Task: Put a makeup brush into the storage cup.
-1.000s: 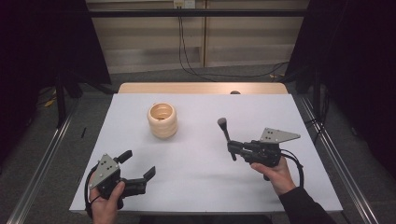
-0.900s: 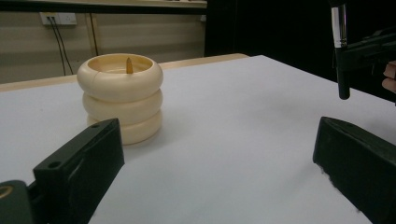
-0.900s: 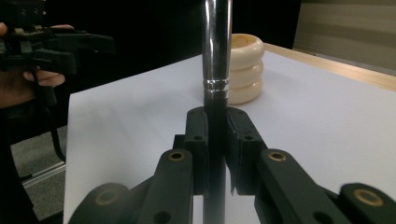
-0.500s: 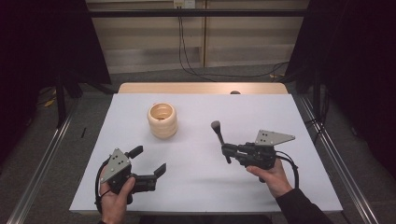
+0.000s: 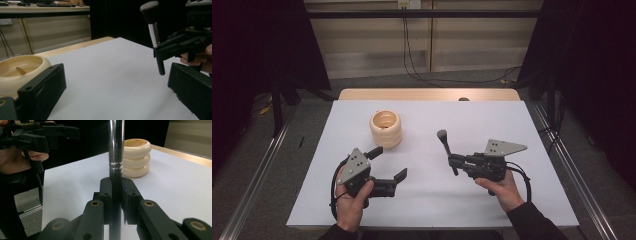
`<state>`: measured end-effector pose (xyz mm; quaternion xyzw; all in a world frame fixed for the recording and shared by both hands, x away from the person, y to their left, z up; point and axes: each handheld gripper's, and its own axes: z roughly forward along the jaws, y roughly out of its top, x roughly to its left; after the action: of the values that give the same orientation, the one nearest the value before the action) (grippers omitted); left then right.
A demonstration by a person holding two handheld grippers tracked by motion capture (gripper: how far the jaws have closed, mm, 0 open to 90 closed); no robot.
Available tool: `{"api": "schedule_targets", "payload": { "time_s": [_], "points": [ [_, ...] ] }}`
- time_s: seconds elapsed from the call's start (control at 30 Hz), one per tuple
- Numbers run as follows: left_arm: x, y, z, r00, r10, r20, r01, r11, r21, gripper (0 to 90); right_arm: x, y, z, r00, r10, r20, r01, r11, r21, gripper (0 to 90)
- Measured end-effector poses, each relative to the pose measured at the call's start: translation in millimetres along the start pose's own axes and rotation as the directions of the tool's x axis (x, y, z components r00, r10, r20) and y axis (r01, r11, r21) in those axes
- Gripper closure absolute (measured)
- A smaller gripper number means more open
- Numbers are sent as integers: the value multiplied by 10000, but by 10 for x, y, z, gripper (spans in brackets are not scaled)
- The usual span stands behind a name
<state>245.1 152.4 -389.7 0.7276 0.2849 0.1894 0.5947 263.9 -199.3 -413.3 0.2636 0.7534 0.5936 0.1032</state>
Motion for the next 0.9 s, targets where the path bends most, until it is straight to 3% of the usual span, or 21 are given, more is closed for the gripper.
{"api": "schedule_targets", "payload": {
  "time_s": [0.17,0.23,0.3,0.43,0.6,0.83,0.9],
  "points": [
    [-28,49,93,9997,241,-36,-241,9997,65,6,5,-5,18,10000,-12,-70,12,10000,35,797],
    [-31,64,121,9999,152,49,-153,9998,98,6,11,-2,18,10000,-49,9,49,10000,81,797],
    [-36,79,164,9993,273,239,-275,9996,85,6,10,-3,19,10000,-45,-26,45,10000,44,797],
    [-60,107,251,9987,40,502,-46,9999,117,6,21,-11,39,9999,-81,-74,82,9999,76,797],
    [-88,158,352,9958,138,901,-139,9999,9,7,35,-21,67,9998,-123,-154,125,9998,123,797],
    [-151,250,483,9966,220,794,-218,9998,-23,13,55,-17,87,9992,-209,-335,214,9996,166,797],
    [-152,277,517,9951,157,975,-159,9999,8,26,57,-16,96,9993,-196,-313,201,9997,143,797]
  ]
}}
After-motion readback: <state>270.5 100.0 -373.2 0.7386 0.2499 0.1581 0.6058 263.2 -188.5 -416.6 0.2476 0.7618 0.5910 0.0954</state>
